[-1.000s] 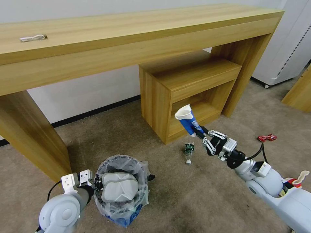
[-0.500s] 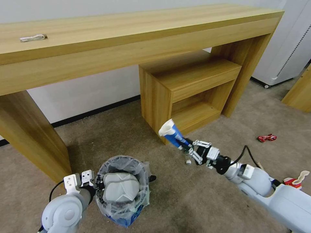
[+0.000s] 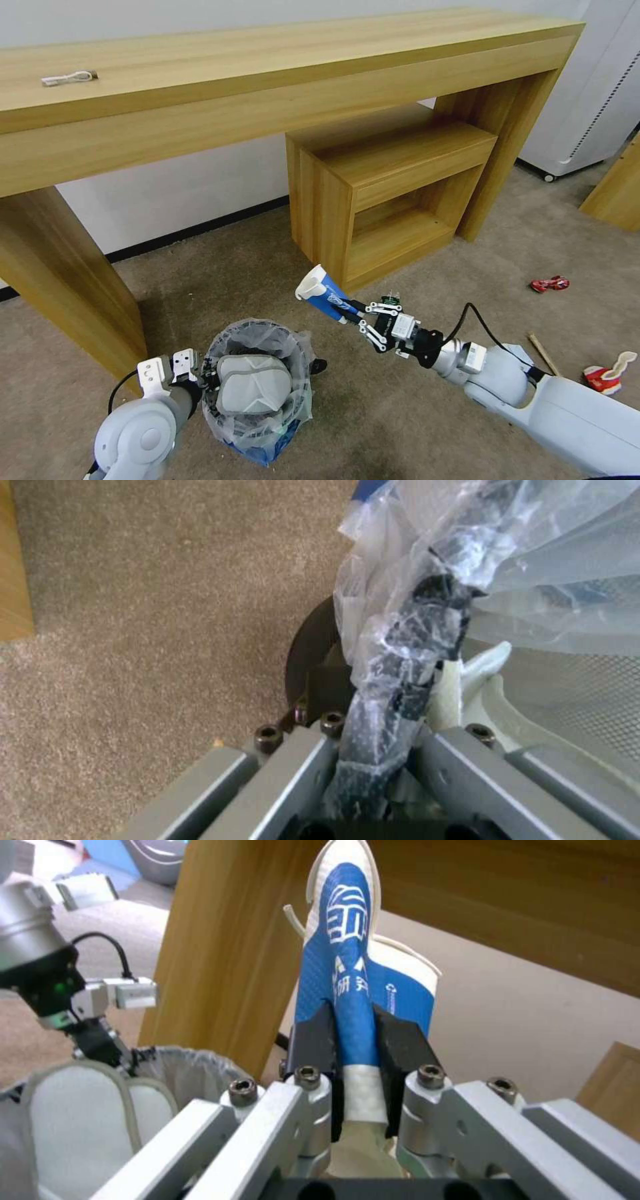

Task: Pick up the trash bin and place the garbage on the floor into it.

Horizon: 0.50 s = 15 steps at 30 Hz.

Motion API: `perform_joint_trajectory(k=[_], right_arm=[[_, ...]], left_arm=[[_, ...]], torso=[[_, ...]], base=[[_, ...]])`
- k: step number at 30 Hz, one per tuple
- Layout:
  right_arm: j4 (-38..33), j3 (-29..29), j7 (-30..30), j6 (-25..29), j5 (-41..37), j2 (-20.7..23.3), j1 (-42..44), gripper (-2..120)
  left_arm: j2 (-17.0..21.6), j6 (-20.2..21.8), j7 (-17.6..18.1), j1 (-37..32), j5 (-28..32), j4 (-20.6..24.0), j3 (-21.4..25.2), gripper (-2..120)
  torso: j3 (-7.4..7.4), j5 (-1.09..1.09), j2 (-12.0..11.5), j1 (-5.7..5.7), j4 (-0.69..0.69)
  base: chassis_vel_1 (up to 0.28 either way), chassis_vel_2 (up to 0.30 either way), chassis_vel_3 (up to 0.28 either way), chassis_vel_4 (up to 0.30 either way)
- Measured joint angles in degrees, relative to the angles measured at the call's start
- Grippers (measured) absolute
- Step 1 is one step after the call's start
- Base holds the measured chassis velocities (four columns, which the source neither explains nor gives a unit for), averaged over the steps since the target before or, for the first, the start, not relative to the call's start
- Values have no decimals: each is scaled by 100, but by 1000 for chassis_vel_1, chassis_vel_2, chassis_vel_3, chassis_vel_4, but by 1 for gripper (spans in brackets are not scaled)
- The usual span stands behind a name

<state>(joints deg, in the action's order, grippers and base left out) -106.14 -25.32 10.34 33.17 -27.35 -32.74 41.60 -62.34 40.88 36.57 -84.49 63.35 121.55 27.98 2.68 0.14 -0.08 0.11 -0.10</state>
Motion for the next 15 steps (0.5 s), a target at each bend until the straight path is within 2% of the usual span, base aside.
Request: perform_joint_trajectory(k=[7, 15], right_arm=[[-226, -960, -349, -307, -172, 48, -826, 9], [-513, -1751, -612, -596, -467, -72, -1542, 9]], left_arm=[[-24, -5, -17, 40, -68, -83, -45, 0], [-9, -9, 24, 160, 22, -177, -135, 0]], torso=[[0, 1, 0, 0, 0], [0, 0, 0, 0, 0]], base=[[0, 0, 0, 0], [0, 0, 0, 0]])
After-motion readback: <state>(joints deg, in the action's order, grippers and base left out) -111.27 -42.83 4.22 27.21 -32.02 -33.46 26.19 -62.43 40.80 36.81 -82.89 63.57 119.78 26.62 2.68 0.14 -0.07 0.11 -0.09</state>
